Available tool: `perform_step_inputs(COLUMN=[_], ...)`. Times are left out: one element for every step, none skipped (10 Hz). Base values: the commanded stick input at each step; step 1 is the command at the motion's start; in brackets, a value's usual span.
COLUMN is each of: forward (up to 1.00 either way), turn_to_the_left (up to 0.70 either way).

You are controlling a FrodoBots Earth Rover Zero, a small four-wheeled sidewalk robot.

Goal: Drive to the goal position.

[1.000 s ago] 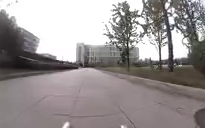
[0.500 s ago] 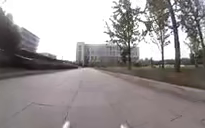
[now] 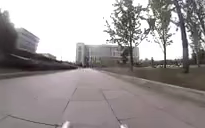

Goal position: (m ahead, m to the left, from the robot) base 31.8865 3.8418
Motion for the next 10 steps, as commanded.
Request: perform_step_inputs(forward=[1.00, 1.00, 1.00, 1.00, 1.00, 0.98, 0.96, 0.92, 0.91, 0.73], turn_to_the_left=[0.00, 0.00, 0.00, 0.00, 0.00, 0.00, 0.00, 0.00, 0.00, 0.00])
